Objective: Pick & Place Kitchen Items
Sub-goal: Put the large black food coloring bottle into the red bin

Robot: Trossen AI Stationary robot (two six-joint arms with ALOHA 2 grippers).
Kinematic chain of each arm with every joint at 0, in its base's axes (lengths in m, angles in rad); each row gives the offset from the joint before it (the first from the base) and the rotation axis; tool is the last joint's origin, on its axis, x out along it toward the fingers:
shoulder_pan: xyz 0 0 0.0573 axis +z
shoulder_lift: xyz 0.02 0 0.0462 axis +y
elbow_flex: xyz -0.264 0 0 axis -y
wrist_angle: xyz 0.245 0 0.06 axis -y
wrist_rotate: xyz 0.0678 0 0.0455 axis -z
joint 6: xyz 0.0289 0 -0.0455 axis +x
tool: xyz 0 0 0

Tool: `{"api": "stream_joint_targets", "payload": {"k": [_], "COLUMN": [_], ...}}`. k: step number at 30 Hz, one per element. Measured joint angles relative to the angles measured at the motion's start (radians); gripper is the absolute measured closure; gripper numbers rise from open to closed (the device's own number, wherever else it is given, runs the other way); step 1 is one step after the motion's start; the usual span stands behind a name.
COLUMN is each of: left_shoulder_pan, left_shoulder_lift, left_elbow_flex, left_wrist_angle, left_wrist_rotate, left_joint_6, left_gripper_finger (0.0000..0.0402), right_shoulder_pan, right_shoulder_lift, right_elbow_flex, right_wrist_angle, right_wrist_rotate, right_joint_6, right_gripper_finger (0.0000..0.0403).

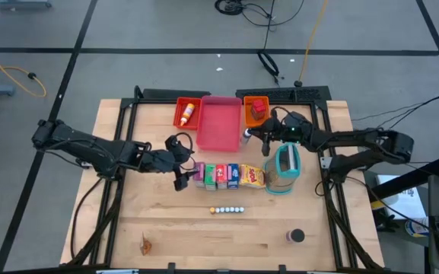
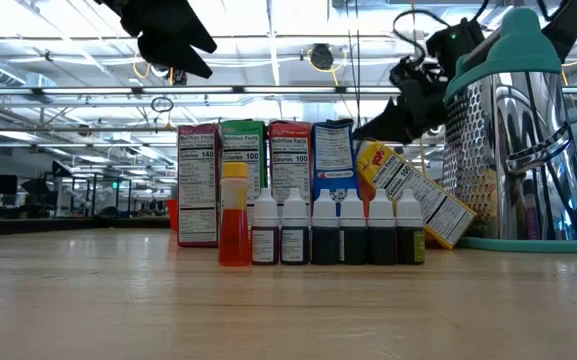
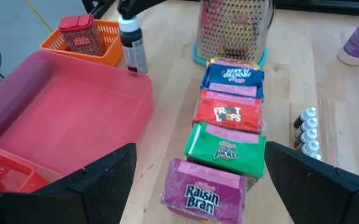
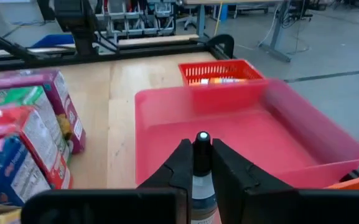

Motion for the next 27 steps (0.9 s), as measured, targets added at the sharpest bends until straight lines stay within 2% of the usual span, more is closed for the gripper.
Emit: {"api": "stream_joint_targets", "payload": {"k": [7, 13, 20, 27], "left_shoulder_pan": [0.024, 0.058, 0.109, 0.175], "left_shoulder_lift": [0.000, 0.000, 0.006, 0.080], "left_elbow_flex": [0.000, 0.000, 0.000, 0.001], "left_wrist_angle": [0.030, 0.096, 0.200, 0.337], "left_wrist_rotate": [-0.007, -0.008, -0.008, 0.018], "left_joint_6": [0.006, 0.060, 0.134, 0.192], "left_gripper_finger": [0.0050, 0.0050, 0.0050, 0.0050], "right_shoulder_pan": [0.003, 0.029, 0.094, 0.177], "right_shoulder_lift": [-0.129, -0.160, -0.160, -0.152], "right_elbow_flex": [0.062, 0.167, 0.264, 0.333], "right_wrist_angle": [-0.160, -0.304, -0.338, -0.341], "right_wrist_rotate": [0.000, -0.001, -0.001, -0.001], "right_joint_6": [-0.003, -0.008, -0.007, 0.001], "right_gripper_finger": [0.0377, 0.0377, 0.0377, 0.0377]}}
